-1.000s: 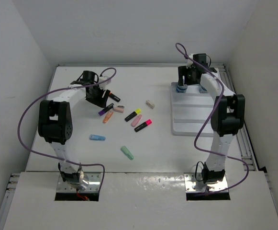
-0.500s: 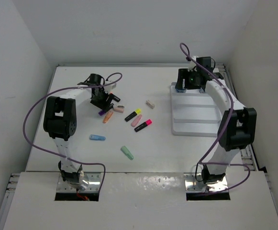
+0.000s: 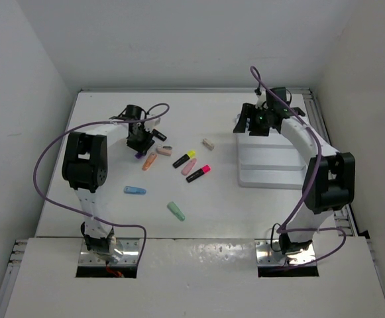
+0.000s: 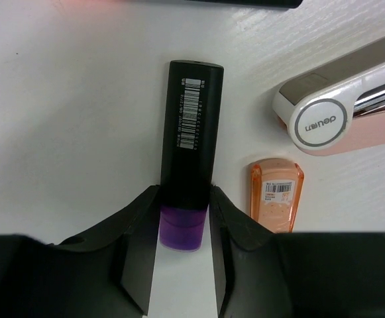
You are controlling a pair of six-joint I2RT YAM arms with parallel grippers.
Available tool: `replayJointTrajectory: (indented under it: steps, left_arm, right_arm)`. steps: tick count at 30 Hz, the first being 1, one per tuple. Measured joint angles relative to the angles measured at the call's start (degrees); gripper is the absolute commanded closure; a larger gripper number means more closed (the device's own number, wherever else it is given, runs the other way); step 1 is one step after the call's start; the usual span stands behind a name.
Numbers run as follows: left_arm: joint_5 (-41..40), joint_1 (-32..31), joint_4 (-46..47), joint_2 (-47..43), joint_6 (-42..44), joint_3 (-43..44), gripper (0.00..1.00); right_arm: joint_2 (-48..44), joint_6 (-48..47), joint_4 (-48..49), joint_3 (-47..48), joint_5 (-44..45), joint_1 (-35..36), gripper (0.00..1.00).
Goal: Sort the stationery into containers
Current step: Pick up the pen from the center of the board, then place the pen in the storage box.
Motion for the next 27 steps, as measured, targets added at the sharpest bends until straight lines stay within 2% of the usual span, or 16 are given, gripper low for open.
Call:
replayJointTrajectory:
  steps: [3, 7, 8, 14, 22, 27]
  left_arm:
    - [1.07, 0.63, 0.20, 0.15, -0.81, 0.13, 0.71]
    - [3.72, 2.05, 0.44, 0.20, -1.97, 0.17, 0.86]
    - [4.50, 2.47, 0.59, 0.20, -2.16, 0.15, 0.87]
    - [14.38, 6.32, 2.56, -4.94, -5.51, -2.75, 1.00]
    - [29.57, 6.88, 16.37, -25.07, -19.98, -5.44, 1.00]
    - [32.79, 4.24, 19.69, -27.63, -25.18, -5.35, 1.00]
  right_arm:
    - [0.55, 2.23, -0.39, 0.83, -0.72, 2.05, 0.31]
    - [2.73, 5.29, -0.04, 4.04, -1.36, 4.59, 0.34]
    - [3.15, 6.10, 0.20, 4.74, -1.49, 5.14, 0.35]
    - [6.43, 9.57, 0.85, 11.96, -2.95, 8.02, 0.40]
    - [10.80, 17.40, 5.01, 21.09, -6.01, 14.43, 0.36]
    - [13.62, 21.86, 8.33, 26.18, -7.17, 18.32, 0.33]
